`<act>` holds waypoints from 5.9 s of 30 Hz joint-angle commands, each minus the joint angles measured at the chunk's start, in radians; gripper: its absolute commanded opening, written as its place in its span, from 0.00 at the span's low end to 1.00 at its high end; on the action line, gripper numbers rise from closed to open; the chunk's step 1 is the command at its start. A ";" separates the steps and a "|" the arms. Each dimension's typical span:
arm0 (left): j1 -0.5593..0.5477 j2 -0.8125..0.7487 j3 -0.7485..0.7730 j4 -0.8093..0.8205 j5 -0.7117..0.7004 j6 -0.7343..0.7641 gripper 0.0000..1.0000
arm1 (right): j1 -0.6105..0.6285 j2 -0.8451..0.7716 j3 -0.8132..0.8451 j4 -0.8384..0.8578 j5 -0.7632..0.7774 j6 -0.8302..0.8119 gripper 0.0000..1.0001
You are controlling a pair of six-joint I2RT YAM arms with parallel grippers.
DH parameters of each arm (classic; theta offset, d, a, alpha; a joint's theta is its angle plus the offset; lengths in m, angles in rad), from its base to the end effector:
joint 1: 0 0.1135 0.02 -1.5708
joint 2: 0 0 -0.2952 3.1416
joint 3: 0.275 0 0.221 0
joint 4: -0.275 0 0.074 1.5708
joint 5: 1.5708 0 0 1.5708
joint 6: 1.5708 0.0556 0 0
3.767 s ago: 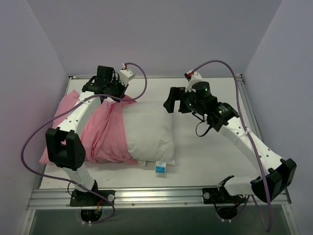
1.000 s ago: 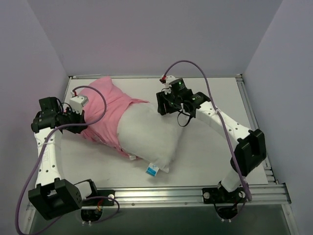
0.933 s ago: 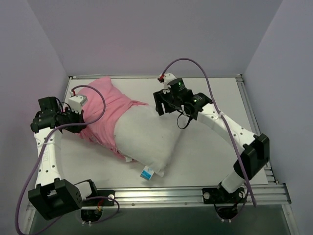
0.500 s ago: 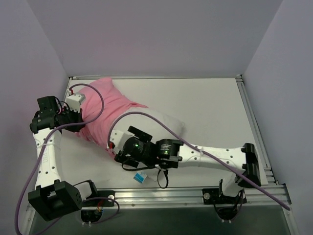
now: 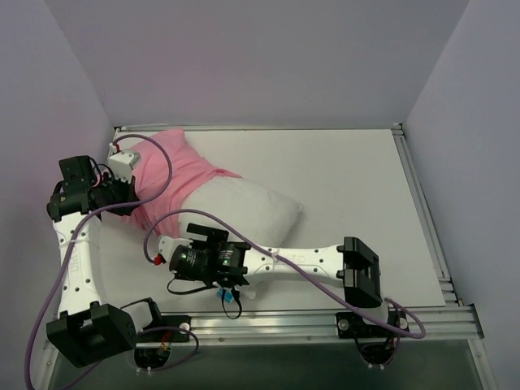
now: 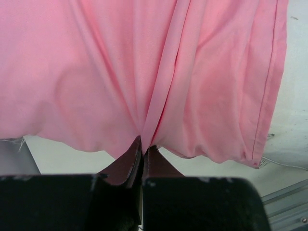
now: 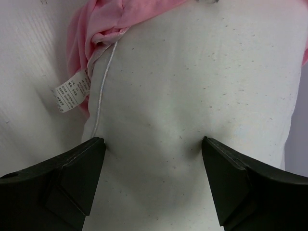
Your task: Remove the pillowcase from the pillow
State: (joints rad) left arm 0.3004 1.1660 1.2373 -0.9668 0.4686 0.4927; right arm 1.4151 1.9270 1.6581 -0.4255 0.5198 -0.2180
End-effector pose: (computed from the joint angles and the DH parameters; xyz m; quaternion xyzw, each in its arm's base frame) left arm 0.1879 0.0319 0.3634 0.1647 0.9061 -0.0776 0.3818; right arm 0.0952 0.4283 0.3133 -0.5631 0.6787 0.0388 0.4699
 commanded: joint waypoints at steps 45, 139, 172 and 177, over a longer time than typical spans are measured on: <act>0.194 -0.014 -0.033 -0.164 0.278 0.441 0.74 | -0.599 -0.235 -0.497 -0.056 -0.671 0.296 0.00; -0.454 0.586 0.567 0.179 -0.230 -0.198 0.83 | -0.731 0.012 -0.313 0.243 -0.501 0.494 0.00; -0.126 0.247 0.013 -0.296 -0.170 0.303 0.78 | -1.024 -0.223 -0.256 0.050 -0.511 0.309 0.00; -0.104 0.221 0.001 -0.267 -0.176 0.313 0.19 | -1.033 -0.204 -0.238 0.048 -0.517 0.305 0.00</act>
State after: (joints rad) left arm 0.1814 1.4296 1.2354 -1.2472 0.2878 0.7731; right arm 0.3996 1.7081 1.3907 -0.3058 -0.0334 0.1177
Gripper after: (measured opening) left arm 0.279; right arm 0.066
